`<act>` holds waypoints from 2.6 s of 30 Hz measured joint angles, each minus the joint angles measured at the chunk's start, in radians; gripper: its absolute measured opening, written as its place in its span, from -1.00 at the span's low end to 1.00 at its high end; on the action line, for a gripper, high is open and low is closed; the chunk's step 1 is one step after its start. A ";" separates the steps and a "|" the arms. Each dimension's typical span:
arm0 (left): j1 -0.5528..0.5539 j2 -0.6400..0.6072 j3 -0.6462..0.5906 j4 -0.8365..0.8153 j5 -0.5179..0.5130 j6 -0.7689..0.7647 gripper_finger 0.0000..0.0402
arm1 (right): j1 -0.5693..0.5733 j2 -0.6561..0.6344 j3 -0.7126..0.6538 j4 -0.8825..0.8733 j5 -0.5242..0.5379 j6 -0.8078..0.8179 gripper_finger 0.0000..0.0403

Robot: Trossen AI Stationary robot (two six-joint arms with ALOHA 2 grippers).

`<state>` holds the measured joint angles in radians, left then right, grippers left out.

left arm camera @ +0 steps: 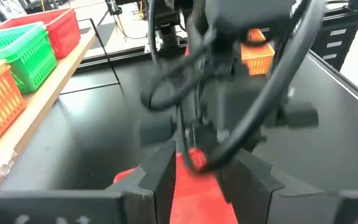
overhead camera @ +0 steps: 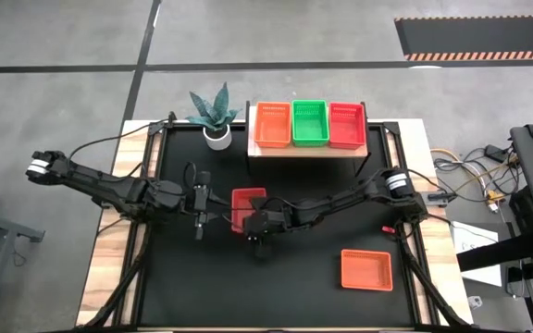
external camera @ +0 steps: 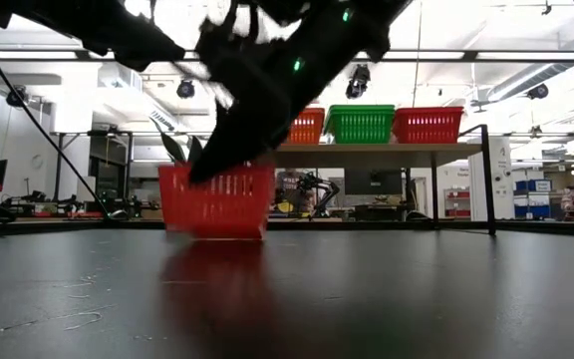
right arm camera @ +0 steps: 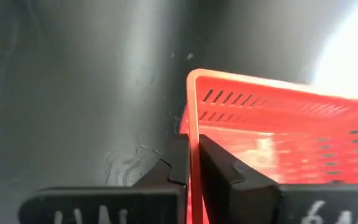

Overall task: Stack baskets on shelf by color
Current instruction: Stack the red bin on top of the red bins on the shelf

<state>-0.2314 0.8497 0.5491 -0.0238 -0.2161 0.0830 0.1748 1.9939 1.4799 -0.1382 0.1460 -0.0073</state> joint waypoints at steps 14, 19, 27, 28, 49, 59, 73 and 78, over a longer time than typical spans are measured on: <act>0.000 0.000 0.000 0.001 0.000 -0.019 -0.44 | 0.044 -0.300 -0.013 -0.276 0.004 -0.114 -0.94; 0.000 0.000 0.000 0.000 0.000 -0.024 -0.44 | 0.044 -0.391 -0.019 -0.339 0.008 -0.171 -0.94; 0.000 0.000 0.000 0.000 0.000 -0.024 -0.44 | 0.043 -0.525 -0.023 -0.423 0.035 -0.303 -0.94; 0.000 0.000 0.000 0.000 0.000 -0.024 -0.44 | 0.043 -0.541 -0.023 -0.440 0.060 -0.317 -0.94; 0.000 0.001 0.000 0.000 0.000 -0.024 -0.44 | -0.120 -0.918 -0.031 -0.783 0.227 -0.441 -0.96; 0.000 0.001 0.000 0.001 0.000 -0.024 -0.44 | -0.337 -1.026 -0.066 -0.800 0.035 -0.523 -0.96; 0.000 0.001 0.000 0.001 0.000 -0.024 -0.44 | -0.542 -1.087 -0.229 -0.735 -0.049 -0.600 -0.96; 0.000 0.001 0.000 0.001 0.000 -0.024 -0.44 | -0.618 -1.103 -0.266 -0.708 -0.153 -0.612 -0.96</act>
<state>-0.2317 0.8505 0.5491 -0.0228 -0.2165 0.0593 -0.4429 0.8904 1.2139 -0.8459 -0.0072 -0.6193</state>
